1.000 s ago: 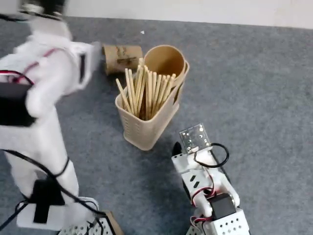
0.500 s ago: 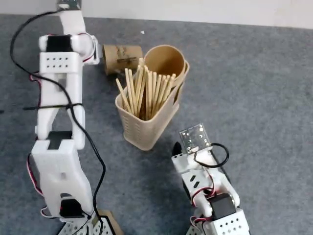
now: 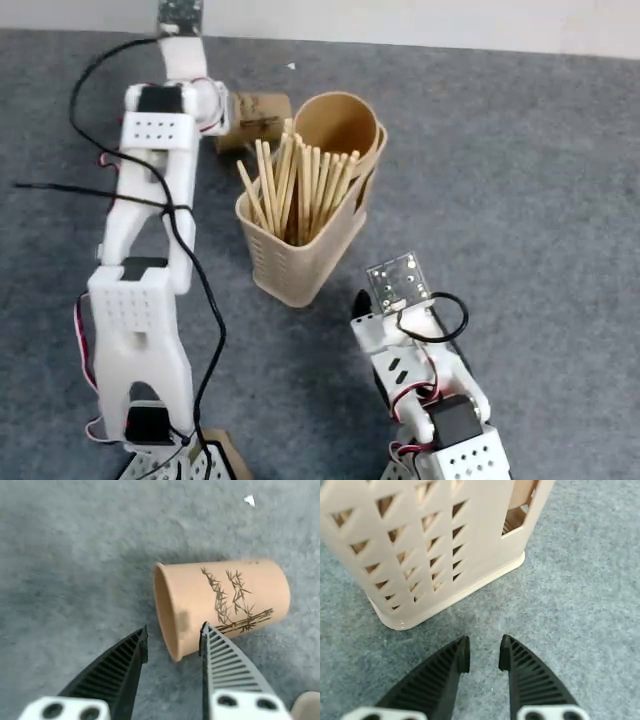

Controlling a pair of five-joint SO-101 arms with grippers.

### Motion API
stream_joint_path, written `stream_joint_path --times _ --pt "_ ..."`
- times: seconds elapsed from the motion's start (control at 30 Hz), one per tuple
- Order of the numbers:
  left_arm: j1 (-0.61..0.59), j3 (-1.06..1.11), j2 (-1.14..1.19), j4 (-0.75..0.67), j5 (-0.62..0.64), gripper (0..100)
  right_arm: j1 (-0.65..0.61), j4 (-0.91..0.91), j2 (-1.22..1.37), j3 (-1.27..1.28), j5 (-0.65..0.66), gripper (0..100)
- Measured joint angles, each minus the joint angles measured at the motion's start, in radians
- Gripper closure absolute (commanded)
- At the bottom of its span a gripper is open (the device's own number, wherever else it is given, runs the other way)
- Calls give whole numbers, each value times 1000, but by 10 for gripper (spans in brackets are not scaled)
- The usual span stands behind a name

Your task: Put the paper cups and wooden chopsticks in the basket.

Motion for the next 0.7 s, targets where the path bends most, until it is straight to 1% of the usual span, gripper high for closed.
stream_joint_path --times 0.17,0.33,0.57,0.7 --pt "9 0 46 -25 0 807 0 0 0 0 0 889" --pt "-55 0 46 5 0 807 0 0 0 0 0 889" --pt "-178 0 46 107 0 805 0 0 0 0 0 889" --pt "-232 0 46 238 0 804 0 0 0 0 0 889"
